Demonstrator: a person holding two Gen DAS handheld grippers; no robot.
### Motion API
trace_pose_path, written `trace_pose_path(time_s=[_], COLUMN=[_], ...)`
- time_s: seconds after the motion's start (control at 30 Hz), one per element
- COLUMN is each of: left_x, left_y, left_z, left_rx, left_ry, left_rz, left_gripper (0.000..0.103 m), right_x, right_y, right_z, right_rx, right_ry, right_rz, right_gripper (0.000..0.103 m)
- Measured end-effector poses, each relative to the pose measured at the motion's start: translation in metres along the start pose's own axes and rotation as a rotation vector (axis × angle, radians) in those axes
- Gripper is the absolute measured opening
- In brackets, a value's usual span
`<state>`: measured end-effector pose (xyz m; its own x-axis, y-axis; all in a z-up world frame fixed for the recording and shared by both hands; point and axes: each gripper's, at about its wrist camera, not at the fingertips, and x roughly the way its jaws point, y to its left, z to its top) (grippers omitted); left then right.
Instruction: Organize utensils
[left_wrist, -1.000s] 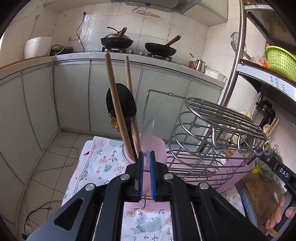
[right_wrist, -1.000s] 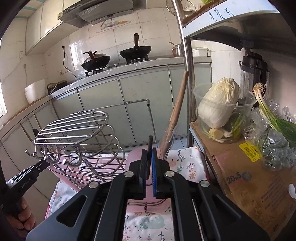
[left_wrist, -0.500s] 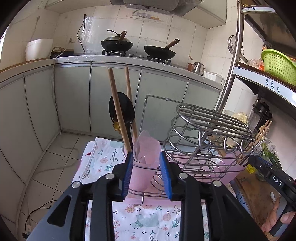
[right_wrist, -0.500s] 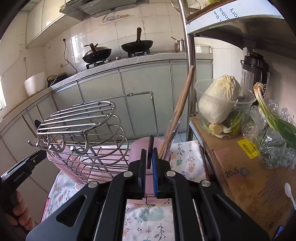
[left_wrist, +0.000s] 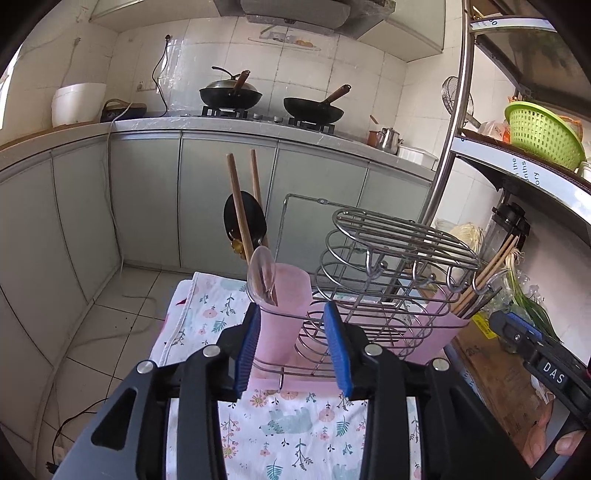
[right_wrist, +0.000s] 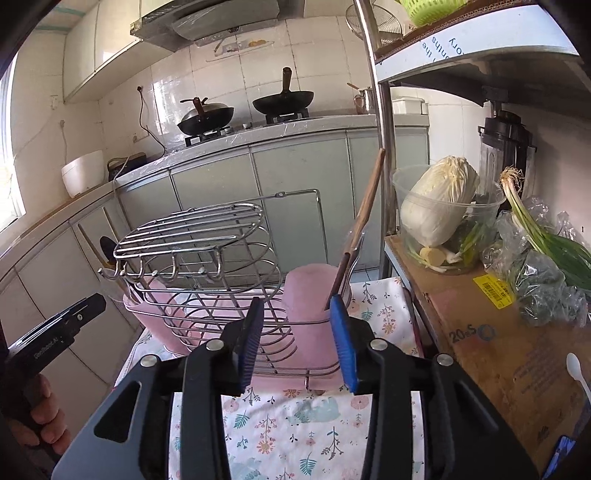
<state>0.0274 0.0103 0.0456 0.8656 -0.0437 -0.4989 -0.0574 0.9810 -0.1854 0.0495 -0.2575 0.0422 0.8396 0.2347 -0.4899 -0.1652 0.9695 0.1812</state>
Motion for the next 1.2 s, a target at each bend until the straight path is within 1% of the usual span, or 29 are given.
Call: trace_pose_path(time_s=[0.03, 0.1, 0.3, 0.4, 0.43, 0.5, 0.6, 0.7, 0.93, 1.2], left_x=[-0.003, -0.008, -0.022, -0.031, -0.035, -0.043, -0.054, -0.063, -0.080, -0.087], left_y=[0.000, 0.000, -0.003, -0.004, -0.005, -0.007, -0.010, -0.014, -0.023, -0.025], left_z=[-0.001, -0.004, -0.011, -0.018, -0.020, -0.024, -0.031, -0.036, -0.050, -0.063], left_rx=[-0.001, 0.002, 0.011, 0.012, 0.015, 0.017, 0.022, 0.028, 0.045, 0.044], left_ry=[0.001, 0.002, 0.002, -0.004, -0.008, -0.014, -0.023, -0.025, -0.036, -0.021], left_rz=[-0.003, -0.006, -0.005, -0.007, -0.008, -0.012, -0.012, -0.019, -0.022, -0.009], left_gripper=[0.035, 0.035, 0.035, 0.035, 0.035, 0.035, 0.035, 0.040, 0.040, 0.040], right_x=[-0.003, -0.009, -0.024, -0.033, -0.037, -0.043, -0.049, -0.053, -0.056, -0.061], right_y=[0.002, 0.004, 0.017, 0.024, 0.026, 0.030, 0.035, 0.040, 0.045, 0.051], right_z=[-0.002, -0.006, -0.019, -0.025, -0.027, -0.032, -0.039, -0.047, -0.062, -0.079], right_rx=[0.000, -0.002, -0.035, -0.056, -0.062, -0.068, -0.077, -0.090, -0.084, -0.118], right_ry=[-0.003, -0.012, -0.028, -0.051, -0.063, -0.084, -0.096, -0.096, -0.073, -0.053], right_rz=[0.004, 0.009, 0.027, 0.029, 0.025, 0.022, 0.032, 0.034, 0.040, 0.019], right_gripper=[0.040, 0.047, 0.048, 0.049, 0.051, 0.059, 0.064, 0.069, 0.074, 0.076])
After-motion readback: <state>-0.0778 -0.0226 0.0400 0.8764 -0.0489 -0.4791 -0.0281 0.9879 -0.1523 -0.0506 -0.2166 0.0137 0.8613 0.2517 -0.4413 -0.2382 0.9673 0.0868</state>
